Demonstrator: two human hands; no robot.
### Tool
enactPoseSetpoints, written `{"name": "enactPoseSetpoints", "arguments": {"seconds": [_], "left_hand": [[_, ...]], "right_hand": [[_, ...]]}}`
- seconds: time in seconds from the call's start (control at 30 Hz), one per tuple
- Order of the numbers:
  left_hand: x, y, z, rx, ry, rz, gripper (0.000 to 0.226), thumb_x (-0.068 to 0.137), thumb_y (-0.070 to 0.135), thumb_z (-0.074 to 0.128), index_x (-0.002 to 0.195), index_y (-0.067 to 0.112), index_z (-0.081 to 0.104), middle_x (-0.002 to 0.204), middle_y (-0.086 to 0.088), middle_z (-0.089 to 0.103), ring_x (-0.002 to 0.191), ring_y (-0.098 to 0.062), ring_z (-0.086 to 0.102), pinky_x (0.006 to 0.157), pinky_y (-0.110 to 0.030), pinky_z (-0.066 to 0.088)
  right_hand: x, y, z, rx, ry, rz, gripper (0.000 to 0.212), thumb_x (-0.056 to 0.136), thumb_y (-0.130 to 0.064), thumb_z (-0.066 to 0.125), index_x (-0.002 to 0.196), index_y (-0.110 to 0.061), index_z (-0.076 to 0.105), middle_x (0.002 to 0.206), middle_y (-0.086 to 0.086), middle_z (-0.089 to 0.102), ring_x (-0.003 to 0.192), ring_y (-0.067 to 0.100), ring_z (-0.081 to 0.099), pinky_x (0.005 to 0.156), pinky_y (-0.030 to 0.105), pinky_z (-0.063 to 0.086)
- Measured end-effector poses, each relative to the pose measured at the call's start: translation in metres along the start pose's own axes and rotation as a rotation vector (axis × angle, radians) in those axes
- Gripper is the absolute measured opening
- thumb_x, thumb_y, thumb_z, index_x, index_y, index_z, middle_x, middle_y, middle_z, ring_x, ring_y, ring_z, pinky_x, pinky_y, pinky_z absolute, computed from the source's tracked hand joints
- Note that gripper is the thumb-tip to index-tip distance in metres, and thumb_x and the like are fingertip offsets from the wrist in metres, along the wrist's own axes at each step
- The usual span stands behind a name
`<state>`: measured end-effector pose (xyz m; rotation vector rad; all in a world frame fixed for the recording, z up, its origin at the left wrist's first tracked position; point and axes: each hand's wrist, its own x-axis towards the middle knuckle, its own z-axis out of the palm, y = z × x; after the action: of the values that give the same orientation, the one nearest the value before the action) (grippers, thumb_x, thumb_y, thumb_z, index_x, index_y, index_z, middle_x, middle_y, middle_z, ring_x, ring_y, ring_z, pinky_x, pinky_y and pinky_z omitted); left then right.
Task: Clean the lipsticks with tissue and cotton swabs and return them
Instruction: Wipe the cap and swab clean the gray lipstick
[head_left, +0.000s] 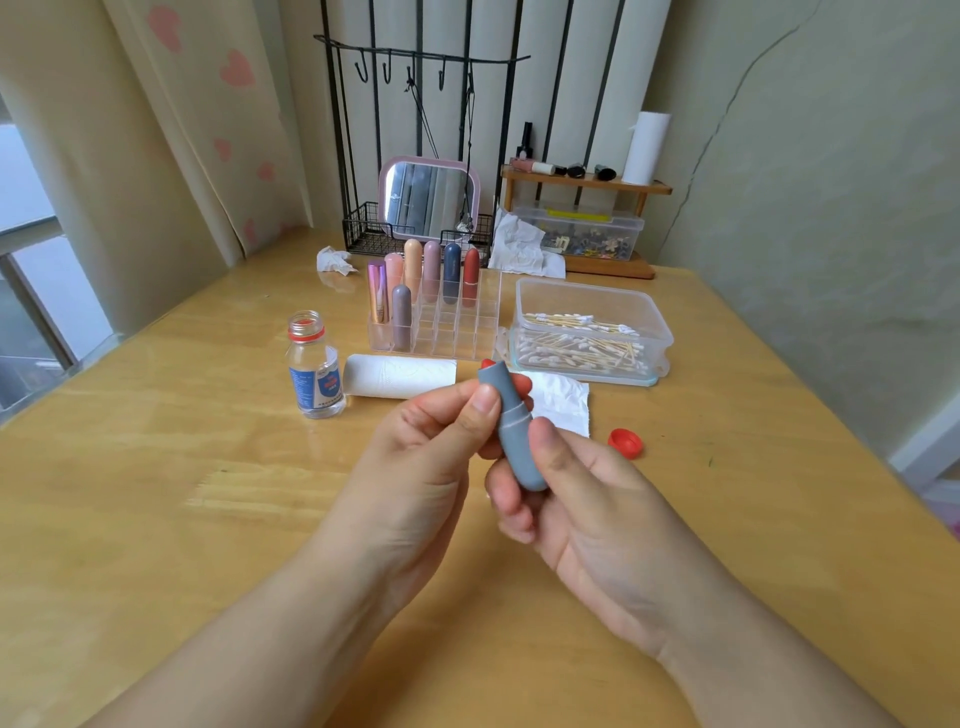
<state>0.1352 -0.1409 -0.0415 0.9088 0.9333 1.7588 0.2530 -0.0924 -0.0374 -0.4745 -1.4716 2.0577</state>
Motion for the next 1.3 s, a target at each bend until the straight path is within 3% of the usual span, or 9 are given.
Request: {"name": "enactPoseSetpoints", "arguments": {"seconds": [0.1,0.23,0.4,0.5,0.6,0.8,0.97,1.13,1.3], "left_hand": [[0.001,-0.002,0.001,-0.025,0.037,0.062,0.021,0.080,0.022,0.058,0.086,0.007,0.072,0.061,-0.014,0.050,0.049,-0.022,0.050,0.057,-0.029,0.047],[0.002,-0.009,-0.002,0.060,0.123,0.085,0.022,0.077,0.027,0.062,0.087,0.014,0.076,0.081,-0.009,0.067,0.084,-0.015,0.061,0.090,-0.029,0.046],[0.006,0.000,-0.009,0.317,0.129,0.102,0.025,0.077,0.035,0.071,0.090,0.015,0.074,0.079,0.003,0.069,0.074,-0.007,0.060,0.069,-0.011,0.045],[0.014,0.006,-0.035,0.803,0.306,0.198,0.028,0.075,0.031,0.075,0.100,0.021,0.068,0.091,0.008,0.065,0.089,-0.002,0.056,0.070,-0.005,0.040],[0.024,0.004,-0.061,1.346,0.267,0.201,0.032,0.075,0.030,0.077,0.105,0.021,0.068,0.104,0.005,0.058,0.102,-0.013,0.045,0.082,-0.018,0.031],[0.034,-0.019,-0.071,1.637,0.184,0.052,0.035,0.084,0.030,0.068,0.118,0.023,0.063,0.116,0.002,0.059,0.115,-0.022,0.043,0.095,-0.032,0.031],[0.030,-0.015,-0.073,1.442,0.179,0.096,0.023,0.086,0.016,0.066,0.108,0.023,0.067,0.101,0.005,0.065,0.099,-0.017,0.057,0.084,-0.030,0.041],[0.014,0.007,-0.045,0.594,-0.035,-0.002,0.024,0.083,0.018,0.061,0.106,0.020,0.067,0.086,0.016,0.071,0.084,0.002,0.062,0.081,-0.012,0.046],[0.011,0.008,-0.039,0.504,-0.054,-0.009,0.036,0.072,0.025,0.064,0.108,0.024,0.065,0.096,0.006,0.073,0.089,-0.005,0.064,0.088,-0.019,0.050]], "right_hand": [[0.002,0.009,0.003,-0.617,0.211,-0.248,0.031,0.087,-0.047,0.042,0.077,-0.021,0.057,0.063,-0.010,0.055,0.060,0.007,0.049,0.060,0.022,0.042],[0.000,0.016,0.003,-1.044,0.422,-0.497,0.033,0.087,-0.053,0.041,0.085,-0.025,0.059,0.069,-0.009,0.063,0.069,0.009,0.060,0.061,0.013,0.041],[0.006,0.010,-0.007,-0.580,0.250,-0.260,0.027,0.090,-0.045,0.051,0.092,-0.021,0.064,0.069,-0.008,0.066,0.066,0.005,0.061,0.064,0.018,0.047],[0.008,0.004,-0.021,-0.560,0.278,-0.213,0.017,0.091,-0.031,0.051,0.091,-0.021,0.064,0.070,-0.009,0.066,0.064,0.001,0.056,0.063,0.014,0.045],[0.008,0.005,-0.035,-0.618,0.318,-0.127,0.010,0.089,-0.030,0.057,0.089,-0.026,0.067,0.060,-0.013,0.055,0.060,0.005,0.047,0.061,0.020,0.040],[0.011,0.008,-0.042,-0.634,0.264,-0.084,0.010,0.089,-0.026,0.061,0.096,-0.023,0.067,0.061,-0.024,0.061,0.060,-0.005,0.053,0.062,0.011,0.040],[0.011,0.010,-0.045,-0.688,0.216,-0.089,0.011,0.089,-0.023,0.061,0.099,-0.025,0.067,0.062,-0.028,0.060,0.062,-0.006,0.053,0.065,0.008,0.040],[0.010,0.006,-0.044,-0.696,0.162,-0.123,0.016,0.089,-0.022,0.061,0.103,-0.023,0.069,0.067,-0.025,0.062,0.065,-0.003,0.051,0.067,0.009,0.039],[0.008,0.003,-0.042,-0.755,0.169,-0.157,0.015,0.088,-0.022,0.064,0.096,-0.033,0.069,0.089,-0.007,0.071,0.078,0.004,0.062,0.074,0.015,0.046]]}}
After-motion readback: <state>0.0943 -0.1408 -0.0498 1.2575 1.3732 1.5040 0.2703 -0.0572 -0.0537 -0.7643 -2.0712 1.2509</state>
